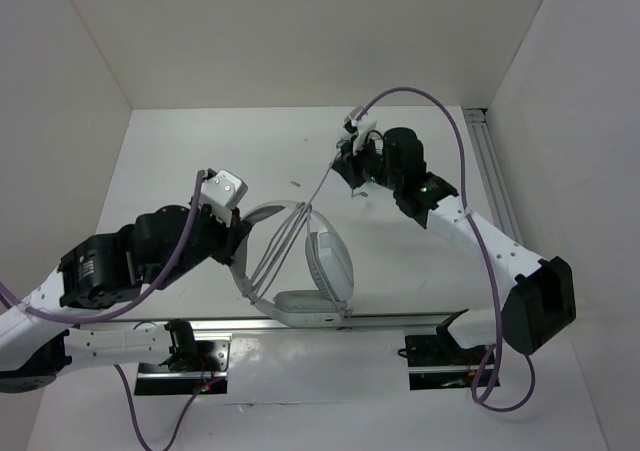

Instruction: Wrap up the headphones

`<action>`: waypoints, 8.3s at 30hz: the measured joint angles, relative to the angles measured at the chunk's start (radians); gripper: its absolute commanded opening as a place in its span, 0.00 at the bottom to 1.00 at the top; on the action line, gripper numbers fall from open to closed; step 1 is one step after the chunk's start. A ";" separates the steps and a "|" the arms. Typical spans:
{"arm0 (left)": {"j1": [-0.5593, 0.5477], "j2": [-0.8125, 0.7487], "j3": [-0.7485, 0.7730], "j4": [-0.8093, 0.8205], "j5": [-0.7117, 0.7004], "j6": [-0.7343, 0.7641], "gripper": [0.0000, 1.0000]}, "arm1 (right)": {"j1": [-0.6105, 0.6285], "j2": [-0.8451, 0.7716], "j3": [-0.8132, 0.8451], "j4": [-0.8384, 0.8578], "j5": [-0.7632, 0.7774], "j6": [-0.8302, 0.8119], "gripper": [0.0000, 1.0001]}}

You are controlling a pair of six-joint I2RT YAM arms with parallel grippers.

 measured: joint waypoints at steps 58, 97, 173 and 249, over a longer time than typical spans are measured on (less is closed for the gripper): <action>-0.011 0.193 0.300 0.037 -0.406 -0.240 0.00 | 0.271 0.524 -0.626 1.202 -0.327 0.552 0.36; 0.521 0.338 0.238 -0.054 -0.386 -0.442 0.00 | 0.872 0.170 -0.804 0.947 0.409 0.480 0.00; 0.194 0.269 -0.147 -0.127 0.035 -0.018 0.00 | 0.214 -0.043 -0.160 -0.204 0.318 -0.093 0.50; 0.248 0.649 -0.129 0.612 0.146 -0.502 1.00 | 0.038 -0.509 0.116 -0.627 0.408 0.421 1.00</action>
